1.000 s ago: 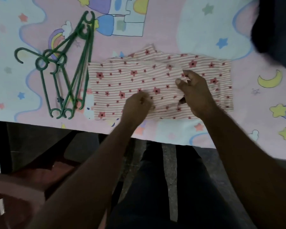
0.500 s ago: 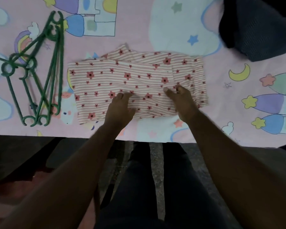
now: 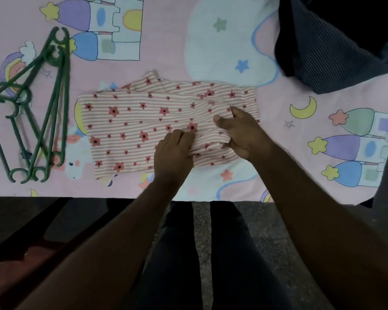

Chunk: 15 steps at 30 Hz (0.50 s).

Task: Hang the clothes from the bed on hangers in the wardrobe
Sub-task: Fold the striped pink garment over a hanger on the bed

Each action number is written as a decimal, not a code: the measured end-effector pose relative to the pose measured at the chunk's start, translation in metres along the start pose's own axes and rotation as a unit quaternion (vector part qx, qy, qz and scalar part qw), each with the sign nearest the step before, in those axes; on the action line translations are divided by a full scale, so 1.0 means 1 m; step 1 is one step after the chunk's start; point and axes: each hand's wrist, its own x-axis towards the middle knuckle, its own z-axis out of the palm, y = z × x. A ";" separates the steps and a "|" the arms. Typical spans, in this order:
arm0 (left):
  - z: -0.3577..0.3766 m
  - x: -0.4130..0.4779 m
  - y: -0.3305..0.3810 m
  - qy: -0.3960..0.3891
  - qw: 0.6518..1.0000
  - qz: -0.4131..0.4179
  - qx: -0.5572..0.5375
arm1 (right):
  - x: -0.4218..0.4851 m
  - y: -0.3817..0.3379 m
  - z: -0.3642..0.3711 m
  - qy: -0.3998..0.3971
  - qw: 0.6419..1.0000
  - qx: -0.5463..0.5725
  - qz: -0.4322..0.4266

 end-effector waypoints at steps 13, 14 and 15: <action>0.032 -0.001 0.016 -0.213 0.976 -0.006 -0.055 | 0.005 0.044 -0.084 0.117 0.989 -0.095 -0.002; 0.031 -0.002 0.010 -0.200 0.976 -0.041 -0.078 | 0.006 0.047 -0.084 0.116 0.987 -0.108 -0.014; 0.027 -0.003 0.001 -0.174 0.977 -0.078 -0.101 | 0.007 0.047 -0.083 0.118 0.986 -0.120 -0.019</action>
